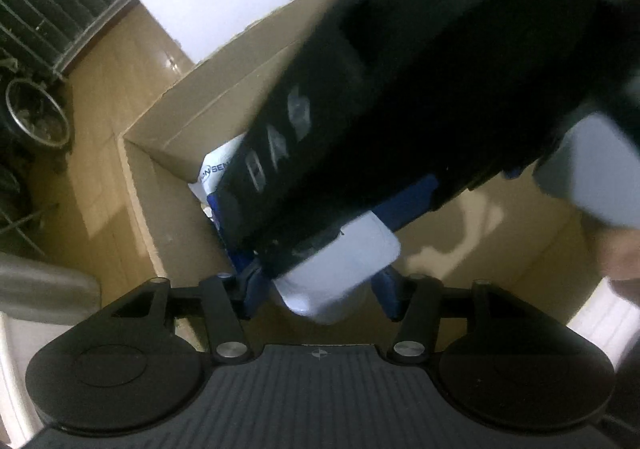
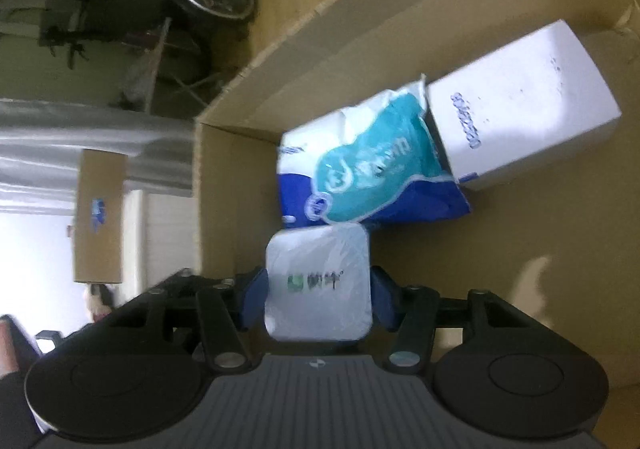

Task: Organize objects
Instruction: 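Lift the yogurt cup with the right gripper and carry it into the cardboard box, then open the right gripper to release the cup and withdraw the right tool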

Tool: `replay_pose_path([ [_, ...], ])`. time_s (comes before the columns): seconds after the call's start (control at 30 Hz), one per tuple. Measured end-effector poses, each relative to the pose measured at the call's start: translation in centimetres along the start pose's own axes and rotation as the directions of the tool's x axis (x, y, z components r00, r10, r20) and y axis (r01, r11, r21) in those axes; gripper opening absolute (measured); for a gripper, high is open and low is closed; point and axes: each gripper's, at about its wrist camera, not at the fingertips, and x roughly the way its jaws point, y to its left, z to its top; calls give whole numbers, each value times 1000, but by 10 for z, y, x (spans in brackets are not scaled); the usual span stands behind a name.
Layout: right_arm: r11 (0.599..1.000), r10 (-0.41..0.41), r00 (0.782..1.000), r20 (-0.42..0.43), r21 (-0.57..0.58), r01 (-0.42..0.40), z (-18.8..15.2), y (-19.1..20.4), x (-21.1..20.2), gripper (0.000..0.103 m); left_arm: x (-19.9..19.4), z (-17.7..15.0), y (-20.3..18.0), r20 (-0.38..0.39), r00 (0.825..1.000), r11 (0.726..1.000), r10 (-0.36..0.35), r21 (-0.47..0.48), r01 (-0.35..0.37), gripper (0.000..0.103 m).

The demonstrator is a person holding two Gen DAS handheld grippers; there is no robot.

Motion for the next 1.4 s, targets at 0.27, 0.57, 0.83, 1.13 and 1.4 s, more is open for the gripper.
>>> replay_pose_path([
  [0.27, 999, 42, 999, -28, -27, -42, -7, 7, 9, 55, -11, -16, -6, -3, 997, 992, 74, 105, -74, 49],
  [0.57, 999, 1, 1000, 25, -40, 0, -6, 13, 6, 53, -23, -13, -5, 18, 998, 994, 68, 88, -69, 48],
  [0.83, 999, 30, 999, 13, -32, -29, -9, 13, 5, 9, -27, -18, 2, 47, 998, 995, 49, 90, -53, 47],
  [1.13, 999, -15, 998, 67, -34, 17, -10, 7, -5, 14, -55, -30, -18, 99, 994, 997, 55, 40, -59, 49],
  [1.4, 971, -29, 972, 232, -224, 82, -40, 38, -68, 15, -116, -63, -41, 264, 964, 996, 35, -85, -13, 49],
])
